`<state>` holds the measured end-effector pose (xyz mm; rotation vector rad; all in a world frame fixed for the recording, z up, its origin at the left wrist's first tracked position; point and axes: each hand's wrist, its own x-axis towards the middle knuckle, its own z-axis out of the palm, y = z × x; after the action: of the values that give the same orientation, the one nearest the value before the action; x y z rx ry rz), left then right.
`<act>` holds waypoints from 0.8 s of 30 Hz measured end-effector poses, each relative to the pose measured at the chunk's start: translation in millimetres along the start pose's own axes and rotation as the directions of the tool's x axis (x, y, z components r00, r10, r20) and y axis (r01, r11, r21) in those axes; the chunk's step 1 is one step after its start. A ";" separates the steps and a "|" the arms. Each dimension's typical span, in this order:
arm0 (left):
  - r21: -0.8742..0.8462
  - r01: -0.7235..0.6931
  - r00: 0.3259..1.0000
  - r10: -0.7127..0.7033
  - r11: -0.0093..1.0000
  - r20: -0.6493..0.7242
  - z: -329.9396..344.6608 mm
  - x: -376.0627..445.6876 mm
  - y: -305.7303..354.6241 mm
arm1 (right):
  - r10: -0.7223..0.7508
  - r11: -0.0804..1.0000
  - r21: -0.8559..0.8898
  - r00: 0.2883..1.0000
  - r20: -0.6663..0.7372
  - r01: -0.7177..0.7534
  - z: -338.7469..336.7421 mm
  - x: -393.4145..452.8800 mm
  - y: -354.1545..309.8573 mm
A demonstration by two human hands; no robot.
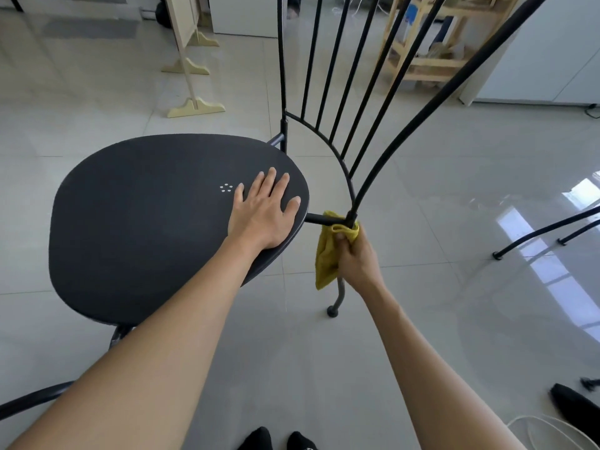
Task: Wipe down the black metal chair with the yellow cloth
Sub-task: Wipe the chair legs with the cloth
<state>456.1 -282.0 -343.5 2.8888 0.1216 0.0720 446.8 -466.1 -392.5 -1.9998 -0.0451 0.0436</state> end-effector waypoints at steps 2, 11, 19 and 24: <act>-0.006 -0.011 1.000 0.011 1.000 -0.001 0.2 4.8 2.4 | -0.082 0.996 0.036 0.995 -0.061 0.084 -2.4 3.3 -12.5; -0.010 -0.034 0.999 0.034 0.999 0.002 2.9 16.3 7.7 | -0.184 0.979 0.072 0.977 -0.104 0.192 12.3 11.9 7.0; 0.006 -0.072 0.997 0.072 0.997 0.034 0.7 13.2 8.4 | -0.013 0.999 0.032 0.997 0.076 0.010 23.4 8.7 62.4; 0.008 -0.077 0.997 0.077 0.997 0.027 2.0 14.7 7.6 | 0.124 0.989 -0.087 0.988 0.092 -0.116 31.0 7.4 110.7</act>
<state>471.5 -288.4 -343.0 2.9021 0.0053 0.0473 453.9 -483.7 -506.1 -2.0789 0.0109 0.2199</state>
